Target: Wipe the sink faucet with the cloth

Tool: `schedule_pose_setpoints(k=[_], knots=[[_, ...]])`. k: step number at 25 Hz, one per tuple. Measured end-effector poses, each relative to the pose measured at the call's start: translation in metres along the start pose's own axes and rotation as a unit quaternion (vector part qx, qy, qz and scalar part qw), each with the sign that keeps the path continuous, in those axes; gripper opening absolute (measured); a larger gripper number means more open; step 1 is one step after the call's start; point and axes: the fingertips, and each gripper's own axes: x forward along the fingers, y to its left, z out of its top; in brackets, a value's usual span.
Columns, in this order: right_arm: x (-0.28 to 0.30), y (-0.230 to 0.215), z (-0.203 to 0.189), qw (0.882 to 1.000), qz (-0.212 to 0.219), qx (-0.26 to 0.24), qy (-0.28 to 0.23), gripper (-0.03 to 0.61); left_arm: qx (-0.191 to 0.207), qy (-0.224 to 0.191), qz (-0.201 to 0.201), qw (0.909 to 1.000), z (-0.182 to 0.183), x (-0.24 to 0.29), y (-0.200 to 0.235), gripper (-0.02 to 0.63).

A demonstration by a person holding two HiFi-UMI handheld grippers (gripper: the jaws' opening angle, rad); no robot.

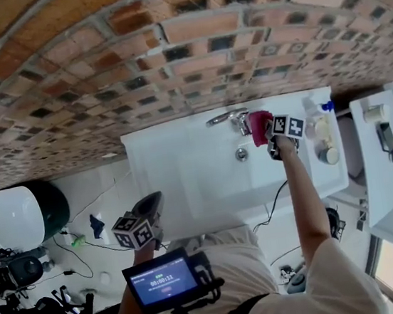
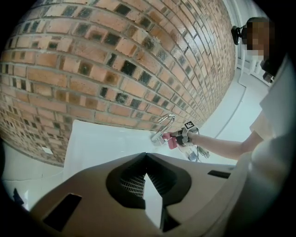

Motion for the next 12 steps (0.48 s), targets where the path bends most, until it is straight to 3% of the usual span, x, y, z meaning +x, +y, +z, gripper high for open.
schedule_pose_setpoints(k=[3, 6, 12], knots=[[-0.012, -0.015, 0.009, 0.999, -0.021, -0.018, -0.036, 0.04, -0.001, -0.001, 0.0, 1.0, 0.0, 0.002, -0.004, -0.003], [-0.026, -0.002, 0.011, 0.996, 0.013, -0.042, -0.072, 0.04, -0.004, -0.002, 0.0, 1.0, 0.002, 0.005, -0.007, -0.003], [-0.028, 0.025, 0.003, 0.991, 0.087, -0.074, -0.074, 0.04, -0.011, -0.014, -0.014, 0.9998, 0.014, 0.017, -0.02, -0.003]])
